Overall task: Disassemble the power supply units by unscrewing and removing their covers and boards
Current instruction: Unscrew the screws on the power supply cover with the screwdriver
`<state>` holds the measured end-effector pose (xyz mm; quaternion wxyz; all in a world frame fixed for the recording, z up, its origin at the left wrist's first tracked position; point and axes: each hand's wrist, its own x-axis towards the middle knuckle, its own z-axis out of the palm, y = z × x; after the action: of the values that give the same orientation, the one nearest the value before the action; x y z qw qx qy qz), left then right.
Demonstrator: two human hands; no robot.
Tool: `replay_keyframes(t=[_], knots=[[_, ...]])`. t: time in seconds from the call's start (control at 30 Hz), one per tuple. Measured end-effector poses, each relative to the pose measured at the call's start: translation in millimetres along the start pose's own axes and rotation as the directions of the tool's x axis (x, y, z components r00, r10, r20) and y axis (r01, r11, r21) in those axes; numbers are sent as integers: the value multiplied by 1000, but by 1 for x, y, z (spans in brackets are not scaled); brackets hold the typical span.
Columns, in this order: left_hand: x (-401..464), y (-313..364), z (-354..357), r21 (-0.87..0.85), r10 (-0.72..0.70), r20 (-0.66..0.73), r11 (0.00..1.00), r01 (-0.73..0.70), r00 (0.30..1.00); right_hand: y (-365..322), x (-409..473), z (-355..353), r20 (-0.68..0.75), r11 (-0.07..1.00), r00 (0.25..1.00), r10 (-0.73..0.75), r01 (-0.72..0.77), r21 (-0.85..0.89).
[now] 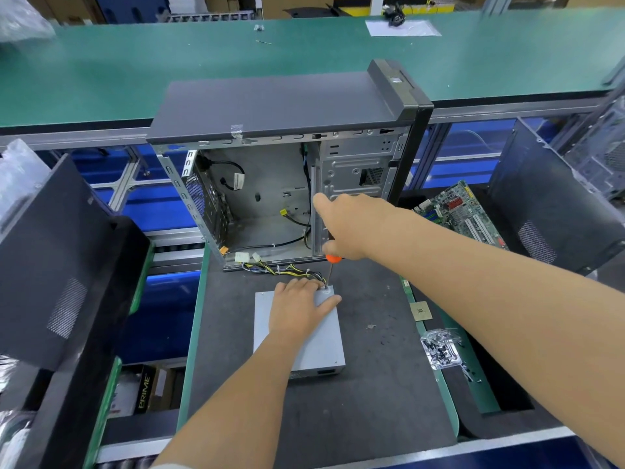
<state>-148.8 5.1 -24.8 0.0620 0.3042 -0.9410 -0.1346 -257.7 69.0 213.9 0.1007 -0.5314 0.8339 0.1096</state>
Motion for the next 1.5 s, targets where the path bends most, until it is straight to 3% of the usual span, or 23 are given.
replay_keyframes(t=[0.1,0.2,0.33,0.5,0.63,0.83,0.93,1.0,1.03,1.2,1.37,1.5], knots=[[0,-1,1,-9,2,-7,1000,-2,1000,-2,0,-4,3,981,983,184,-183,-57],[0,-1,1,-9,5,-7,1000,-5,1000,1,1,-1,-79,977,996,48,-63,-204],[0,-1,2,5,-1,-10,1000,1,1000,4,0,1,14,998,998,-64,64,15],[-1,0,2,-2,-9,-14,1000,9,1000,-3,-2,-1,63,999,998,-3,0,46],[0,0,2,10,-8,-15,1000,9,1000,-8,-3,-2,-10,992,1000,-19,18,-129],[0,0,2,15,-8,0,1000,8,1000,-9,-1,-2,35,980,993,-110,103,173],[0,0,1,-1,-8,-7,1000,8,1000,-13,-2,-5,41,999,999,31,-30,-24],[0,0,0,2,-6,-8,1000,6,1000,-14,-3,-7,32,970,999,12,-4,-244],[0,0,0,3,-6,-7,1000,6,1000,-12,-3,-8,28,966,1000,3,5,-257],[0,-1,1,10,-2,-4,1000,2,1000,-2,-3,-4,75,994,995,-61,54,95],[-1,-1,2,-14,-3,-33,1000,2,999,-3,-4,-5,93,994,993,74,-66,-89],[0,-1,2,-14,-6,-17,1000,5,1000,-1,-4,-1,75,1000,997,2,-1,-13]])
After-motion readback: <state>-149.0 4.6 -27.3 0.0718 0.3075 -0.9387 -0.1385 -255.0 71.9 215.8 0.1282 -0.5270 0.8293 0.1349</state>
